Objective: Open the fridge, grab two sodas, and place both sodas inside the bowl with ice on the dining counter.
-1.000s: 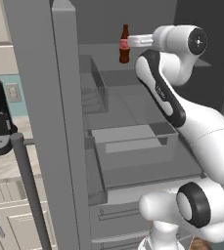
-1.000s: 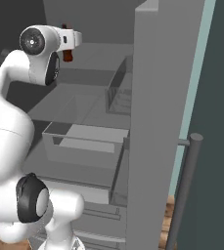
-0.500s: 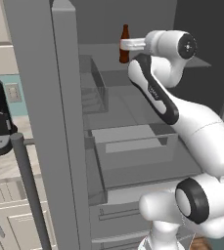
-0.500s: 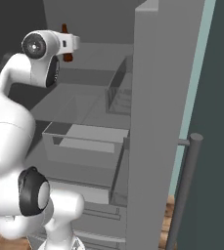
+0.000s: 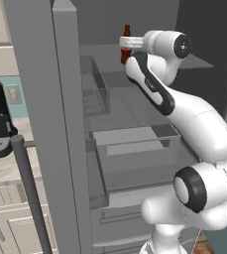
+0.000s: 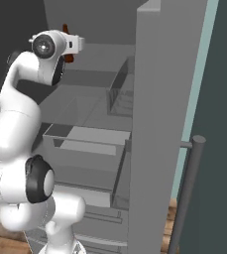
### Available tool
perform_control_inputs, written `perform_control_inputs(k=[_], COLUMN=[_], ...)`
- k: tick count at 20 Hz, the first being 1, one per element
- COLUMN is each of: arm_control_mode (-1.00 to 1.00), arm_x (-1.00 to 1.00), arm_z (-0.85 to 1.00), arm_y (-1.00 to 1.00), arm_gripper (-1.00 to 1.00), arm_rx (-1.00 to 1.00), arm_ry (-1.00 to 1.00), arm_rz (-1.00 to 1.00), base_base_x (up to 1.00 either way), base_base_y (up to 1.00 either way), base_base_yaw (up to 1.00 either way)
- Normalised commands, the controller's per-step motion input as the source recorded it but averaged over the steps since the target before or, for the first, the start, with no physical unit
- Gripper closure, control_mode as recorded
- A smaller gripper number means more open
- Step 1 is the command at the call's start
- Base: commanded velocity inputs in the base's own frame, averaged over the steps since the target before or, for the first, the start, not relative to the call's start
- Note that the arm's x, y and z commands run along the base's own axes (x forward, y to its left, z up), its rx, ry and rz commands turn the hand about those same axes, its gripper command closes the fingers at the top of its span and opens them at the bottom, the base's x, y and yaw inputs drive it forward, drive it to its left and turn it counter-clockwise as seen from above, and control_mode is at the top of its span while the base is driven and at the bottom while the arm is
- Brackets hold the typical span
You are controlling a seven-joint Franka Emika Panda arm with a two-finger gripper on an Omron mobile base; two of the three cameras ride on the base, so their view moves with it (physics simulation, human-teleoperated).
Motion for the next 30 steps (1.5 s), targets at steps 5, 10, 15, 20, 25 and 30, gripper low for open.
perform_control_inputs(k=[5,10,15,20,25,30], arm_control_mode=[-1.0,-1.0,-1.0,-1.0,-1.0,-1.0], arm_x=[0.28,0.26,0.26,0.25,0.2,0.21], arm_z=[-0.04,-0.11,-0.14,-0.12,-0.11,-0.13], arm_y=[0.02,0.07,0.06,0.04,0.04,0.05], arm_gripper=[-1.0,-1.0,-1.0,-1.0,-1.0,-1.0], arm_rx=[0.01,0.0,0.0,0.0,0.0,0.0], arm_ry=[0.0,0.0,0.0,0.0,0.0,0.0], arm_rz=[0.0,0.0,0.0,0.0,0.0,0.0], base_base_x=[0.0,0.0,0.0,0.0,0.0,0.0], base_base_y=[0.0,0.0,0.0,0.0,0.0,0.0], base_base_yaw=[0.0,0.0,0.0,0.0,0.0,0.0])
